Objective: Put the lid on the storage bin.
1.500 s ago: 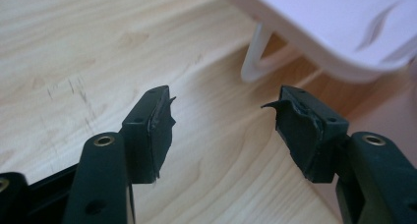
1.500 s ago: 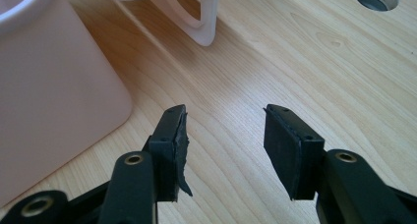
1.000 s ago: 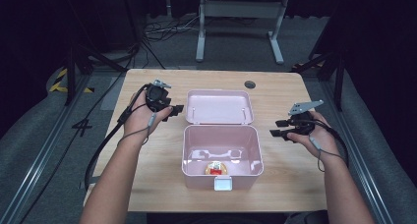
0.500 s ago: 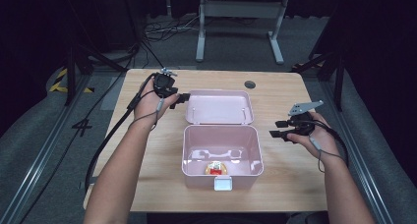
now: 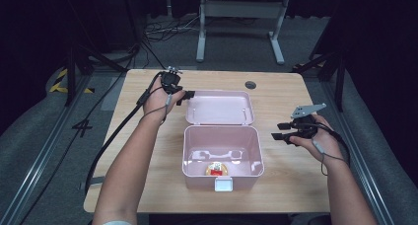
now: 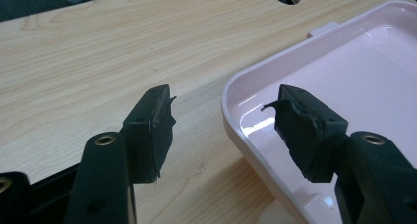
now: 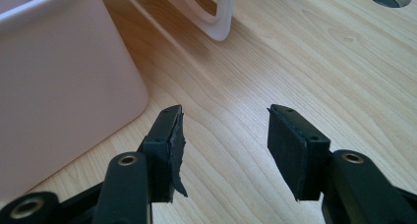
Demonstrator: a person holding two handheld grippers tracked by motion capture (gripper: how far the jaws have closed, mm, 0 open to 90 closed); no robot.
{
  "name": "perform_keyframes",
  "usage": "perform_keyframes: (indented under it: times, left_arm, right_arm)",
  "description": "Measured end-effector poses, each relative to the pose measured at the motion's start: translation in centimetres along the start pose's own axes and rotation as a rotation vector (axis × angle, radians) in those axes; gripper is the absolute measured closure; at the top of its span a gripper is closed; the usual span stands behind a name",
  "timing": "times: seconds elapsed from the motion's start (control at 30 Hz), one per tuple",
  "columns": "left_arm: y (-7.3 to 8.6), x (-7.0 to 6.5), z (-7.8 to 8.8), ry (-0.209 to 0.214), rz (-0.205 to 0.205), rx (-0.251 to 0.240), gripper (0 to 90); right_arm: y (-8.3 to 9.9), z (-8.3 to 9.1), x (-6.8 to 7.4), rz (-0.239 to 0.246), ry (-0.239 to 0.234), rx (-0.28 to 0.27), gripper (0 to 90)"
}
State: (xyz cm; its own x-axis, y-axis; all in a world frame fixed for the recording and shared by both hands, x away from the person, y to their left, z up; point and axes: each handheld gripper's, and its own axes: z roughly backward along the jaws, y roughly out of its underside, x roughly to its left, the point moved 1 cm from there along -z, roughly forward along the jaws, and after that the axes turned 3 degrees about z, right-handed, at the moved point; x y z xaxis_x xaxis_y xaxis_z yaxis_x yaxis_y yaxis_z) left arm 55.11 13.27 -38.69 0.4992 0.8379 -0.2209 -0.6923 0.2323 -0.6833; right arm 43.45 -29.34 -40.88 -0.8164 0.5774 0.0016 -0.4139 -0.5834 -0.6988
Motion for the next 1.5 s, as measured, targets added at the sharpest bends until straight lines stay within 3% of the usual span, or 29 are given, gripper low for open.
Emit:
perform_keyframes:
  times: [0.23,0.37,0.47,0.7,0.83,1.03,1.3,1.5]
  left_arm:
    - [-0.3,0.0,-1.1,0.010,0.006,0.023,39.3]
    - [-0.3,0.0,-1.8,0.037,0.034,0.033,39.7]
    - [-0.1,0.1,-2.3,0.034,0.040,0.054,40.3]
    - [0.0,0.1,-2.8,0.079,0.080,0.085,49.0]
    - [0.0,0.0,-2.8,0.107,0.096,0.102,58.5]
    - [-0.3,0.0,-2.1,0.095,0.069,0.077,67.6]
    - [-1.2,-0.8,-0.8,0.054,-0.010,0.041,72.6]
    - [-1.6,-0.8,0.1,0.042,-0.020,0.006,76.9]
  right_arm:
    - [0.5,0.2,0.3,-0.002,0.000,0.002,48.5]
    - [0.6,0.4,0.4,-0.006,-0.001,-0.002,48.5]
    - [0.7,0.5,0.4,-0.009,-0.003,-0.004,48.4]
    - [0.7,0.4,0.4,-0.005,-0.008,-0.005,48.0]
    - [0.6,0.5,0.5,-0.006,-0.021,-0.018,48.0]
    - [0.6,0.5,0.5,-0.008,-0.021,-0.020,48.0]
    - [0.6,0.5,0.5,-0.004,-0.021,-0.025,48.0]
    - [0.6,0.6,0.5,-0.007,-0.021,-0.031,48.0]
